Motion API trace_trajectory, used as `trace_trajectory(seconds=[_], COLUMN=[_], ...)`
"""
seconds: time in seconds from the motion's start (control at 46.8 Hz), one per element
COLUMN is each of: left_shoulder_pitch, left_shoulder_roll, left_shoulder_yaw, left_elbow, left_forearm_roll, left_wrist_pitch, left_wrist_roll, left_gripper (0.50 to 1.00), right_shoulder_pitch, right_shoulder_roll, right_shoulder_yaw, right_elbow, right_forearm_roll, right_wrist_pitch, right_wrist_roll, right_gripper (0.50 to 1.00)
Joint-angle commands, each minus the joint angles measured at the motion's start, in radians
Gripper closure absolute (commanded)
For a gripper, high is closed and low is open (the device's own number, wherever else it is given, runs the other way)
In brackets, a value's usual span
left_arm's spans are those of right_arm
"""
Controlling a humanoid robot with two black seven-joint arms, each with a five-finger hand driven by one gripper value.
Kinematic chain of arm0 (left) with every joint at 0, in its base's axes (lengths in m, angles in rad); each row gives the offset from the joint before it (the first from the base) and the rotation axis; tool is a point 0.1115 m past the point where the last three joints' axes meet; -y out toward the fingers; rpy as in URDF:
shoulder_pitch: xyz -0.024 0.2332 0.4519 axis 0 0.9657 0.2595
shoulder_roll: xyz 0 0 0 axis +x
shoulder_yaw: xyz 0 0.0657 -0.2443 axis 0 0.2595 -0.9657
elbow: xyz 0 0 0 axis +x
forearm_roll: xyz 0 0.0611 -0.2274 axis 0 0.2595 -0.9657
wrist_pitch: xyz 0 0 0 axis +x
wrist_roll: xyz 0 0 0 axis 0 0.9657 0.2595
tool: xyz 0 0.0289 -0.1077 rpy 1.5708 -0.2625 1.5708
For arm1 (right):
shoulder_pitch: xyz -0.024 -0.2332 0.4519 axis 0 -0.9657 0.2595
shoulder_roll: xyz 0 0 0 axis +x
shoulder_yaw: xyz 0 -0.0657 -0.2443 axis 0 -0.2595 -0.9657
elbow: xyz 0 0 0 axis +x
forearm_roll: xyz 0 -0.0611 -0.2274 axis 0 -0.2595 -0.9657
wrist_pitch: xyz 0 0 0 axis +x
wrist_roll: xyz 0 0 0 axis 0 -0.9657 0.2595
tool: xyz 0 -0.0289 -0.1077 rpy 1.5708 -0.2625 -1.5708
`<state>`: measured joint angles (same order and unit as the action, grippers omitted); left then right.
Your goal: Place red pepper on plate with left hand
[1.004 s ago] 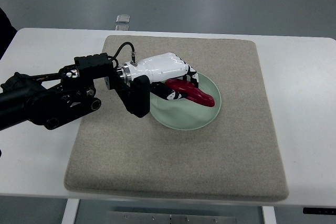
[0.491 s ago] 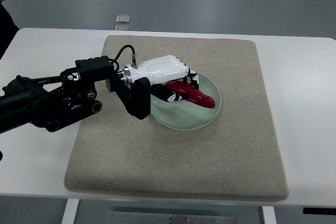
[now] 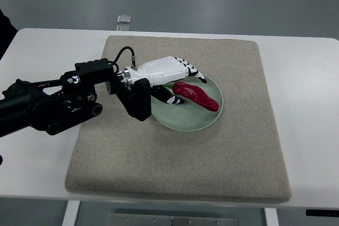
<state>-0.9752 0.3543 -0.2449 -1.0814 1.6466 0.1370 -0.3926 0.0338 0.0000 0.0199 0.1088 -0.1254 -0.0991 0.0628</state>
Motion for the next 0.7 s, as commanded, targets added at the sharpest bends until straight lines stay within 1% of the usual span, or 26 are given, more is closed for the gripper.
trace_trajectory(seconds=[0.0, 0.064, 0.107, 0.171, 0.192, 0.214, 0.235, 0.32, 0.406, 0.577, 0.683], left_shoulder_pitch=[0.001, 0.004, 0.004, 0.004, 0.004, 0.004, 0.004, 0.004, 0.004, 0.006, 0.006], left_shoulder_roll=[0.0, 0.0, 0.0, 0.0, 0.0, 0.0, 0.0, 0.0, 0.0, 0.0, -0.001], left_shoulder_yaw=[-0.008, -0.02, -0.034, -0.06, -0.071, -0.082, -0.094, -0.135, -0.143, -0.145, -0.145], left_elbow=[0.0, -0.002, -0.002, 0.0, 0.0, 0.003, 0.003, 0.027, 0.06, 0.08, 0.095], left_forearm_roll=[-0.004, -0.03, -0.069, -0.166, -0.206, -0.249, -0.293, -0.482, -0.652, -0.899, -1.074], left_wrist_pitch=[0.003, 0.004, 0.004, 0.004, 0.004, 0.006, 0.006, 0.026, 0.065, 0.162, 0.194], left_wrist_roll=[0.0, 0.0, 0.0, 0.0, 0.0, 0.001, 0.001, 0.003, 0.003, 0.001, 0.003], left_gripper=[0.579, 0.549, 0.54, 0.534, 0.527, 0.51, 0.508, 0.508, 0.508, 0.508, 0.508], right_shoulder_pitch=[0.0, 0.002, 0.0, 0.0, 0.0, 0.0, 0.0, 0.0, 0.0, 0.0, 0.0], right_shoulder_roll=[0.0, 0.0, 0.0, 0.0, 0.0, 0.0, 0.0, 0.0, 0.0, 0.0, 0.0], right_shoulder_yaw=[0.0, 0.0, 0.0, 0.0, 0.0, 0.0, 0.0, 0.0, 0.0, 0.0, 0.0], right_elbow=[0.0, 0.0, 0.0, 0.0, 0.0, 0.0, 0.0, 0.0, 0.0, 0.0, 0.0], right_forearm_roll=[0.0, 0.0, 0.0, 0.0, 0.001, 0.0, 0.001, 0.0, 0.0, 0.001, 0.0], right_wrist_pitch=[-0.001, -0.001, -0.001, 0.001, 0.001, 0.001, 0.001, -0.001, 0.001, -0.001, -0.001], right_wrist_roll=[0.0, 0.0, 0.0, 0.0, 0.0, 0.0, 0.0, 0.0, 0.0, -0.001, 0.0], right_gripper=[0.572, 0.572, 0.572, 0.572, 0.572, 0.572, 0.572, 0.572, 0.572, 0.572, 0.572])
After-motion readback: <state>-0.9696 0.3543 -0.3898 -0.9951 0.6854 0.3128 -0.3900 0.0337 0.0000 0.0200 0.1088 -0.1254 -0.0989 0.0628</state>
